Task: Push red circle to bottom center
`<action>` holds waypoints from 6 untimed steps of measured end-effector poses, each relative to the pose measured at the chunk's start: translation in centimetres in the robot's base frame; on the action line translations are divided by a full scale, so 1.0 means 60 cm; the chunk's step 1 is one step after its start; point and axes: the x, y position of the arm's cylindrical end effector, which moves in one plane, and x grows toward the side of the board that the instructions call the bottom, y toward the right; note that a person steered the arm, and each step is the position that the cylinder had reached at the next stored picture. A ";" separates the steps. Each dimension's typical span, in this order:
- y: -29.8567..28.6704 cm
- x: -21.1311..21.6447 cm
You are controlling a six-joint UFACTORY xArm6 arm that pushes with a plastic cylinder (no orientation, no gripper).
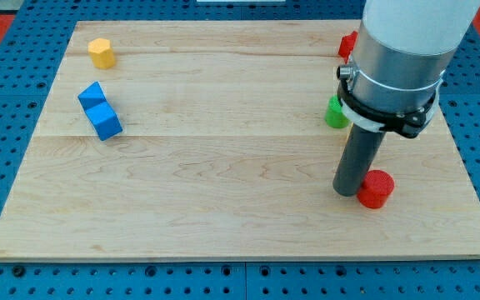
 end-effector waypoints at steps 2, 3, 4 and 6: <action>-0.055 0.040; -0.024 0.092; 0.125 0.077; 0.139 0.022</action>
